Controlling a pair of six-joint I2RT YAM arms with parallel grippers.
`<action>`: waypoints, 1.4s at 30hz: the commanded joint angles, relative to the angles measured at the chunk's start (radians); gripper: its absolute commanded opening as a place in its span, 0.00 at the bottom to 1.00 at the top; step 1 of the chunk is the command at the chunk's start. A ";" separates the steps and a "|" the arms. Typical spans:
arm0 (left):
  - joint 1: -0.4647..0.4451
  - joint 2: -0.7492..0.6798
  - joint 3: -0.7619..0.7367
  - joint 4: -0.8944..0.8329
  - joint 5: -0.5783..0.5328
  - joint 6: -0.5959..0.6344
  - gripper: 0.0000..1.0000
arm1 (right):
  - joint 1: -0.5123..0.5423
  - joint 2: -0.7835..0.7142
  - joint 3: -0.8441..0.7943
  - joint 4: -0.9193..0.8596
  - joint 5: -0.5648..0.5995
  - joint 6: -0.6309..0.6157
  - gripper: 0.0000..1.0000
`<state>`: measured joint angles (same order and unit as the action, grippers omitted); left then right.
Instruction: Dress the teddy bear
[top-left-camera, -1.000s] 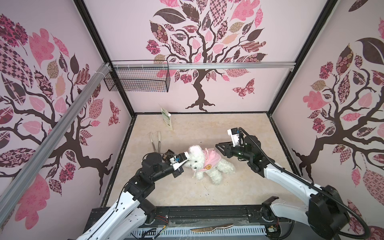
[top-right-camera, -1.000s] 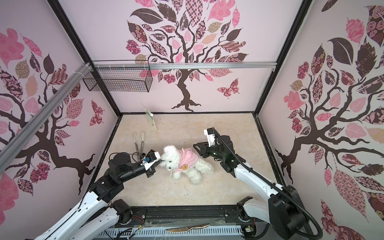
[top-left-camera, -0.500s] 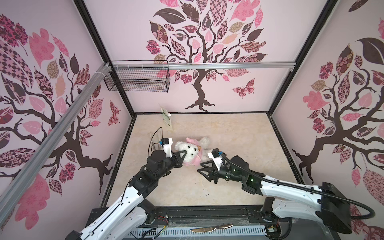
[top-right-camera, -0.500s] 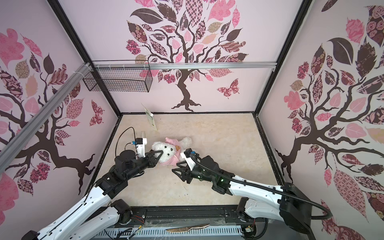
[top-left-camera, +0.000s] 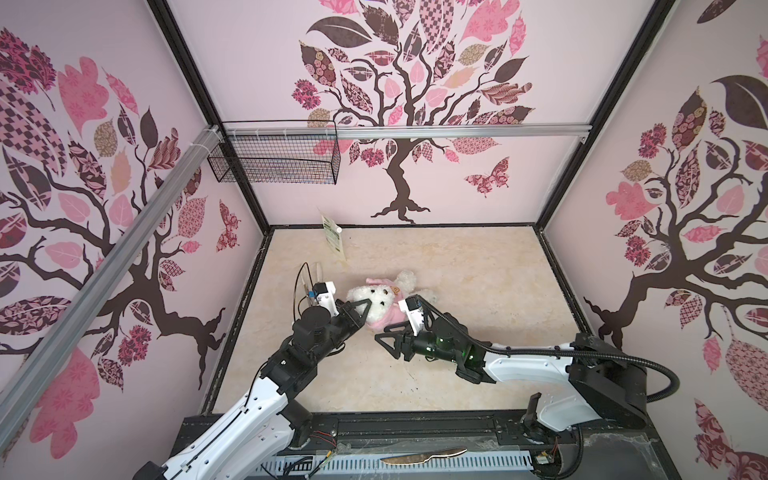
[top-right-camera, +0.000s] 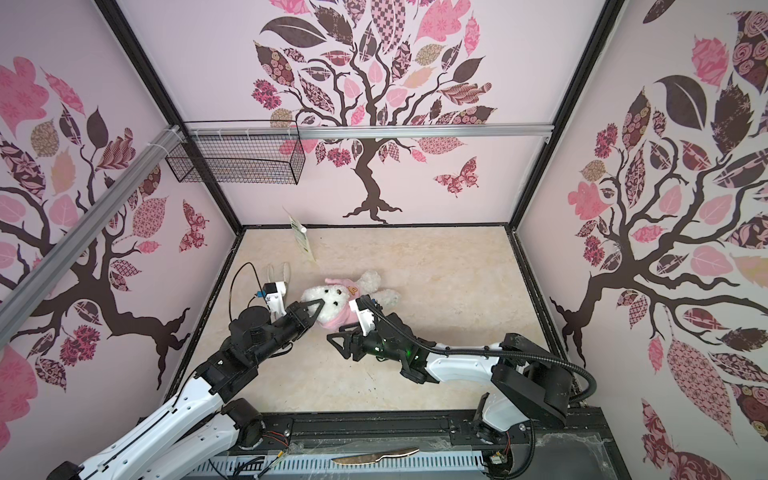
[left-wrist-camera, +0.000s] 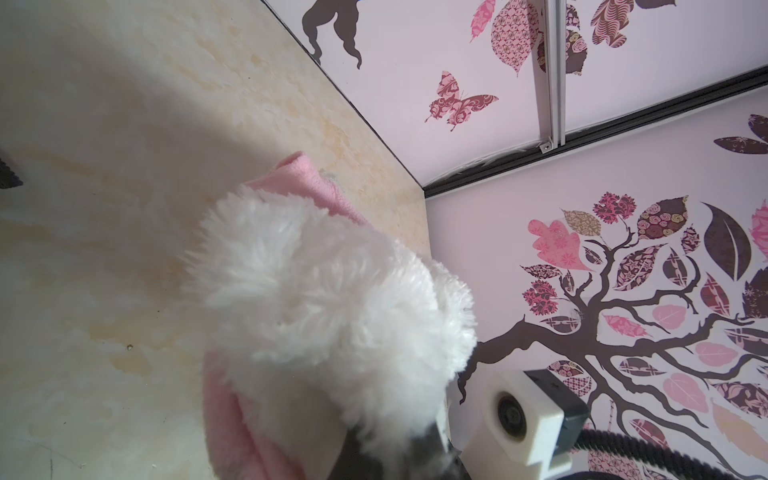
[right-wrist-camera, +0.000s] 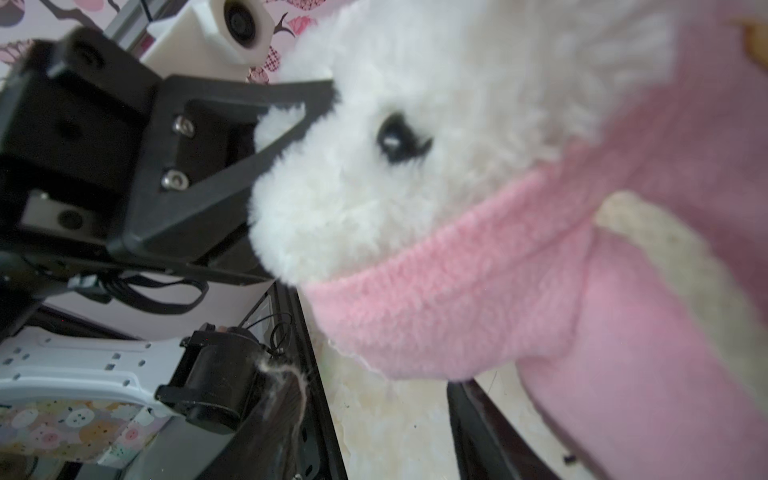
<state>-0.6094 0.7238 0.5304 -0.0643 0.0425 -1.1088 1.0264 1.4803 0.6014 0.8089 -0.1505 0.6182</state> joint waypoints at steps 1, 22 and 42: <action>-0.006 -0.003 -0.014 0.092 0.007 -0.031 0.00 | 0.001 0.054 0.028 0.111 0.077 0.020 0.41; 0.002 0.006 0.034 0.085 0.039 -0.064 0.00 | -0.104 -0.110 -0.189 -0.069 0.058 -0.207 0.20; -0.002 0.060 0.031 0.154 0.120 -0.132 0.00 | -0.048 -0.043 -0.077 -0.037 0.069 -0.108 0.50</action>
<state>-0.6044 0.7906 0.5308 0.0154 0.1448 -1.2335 0.9817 1.3956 0.4904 0.6807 -0.1757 0.4728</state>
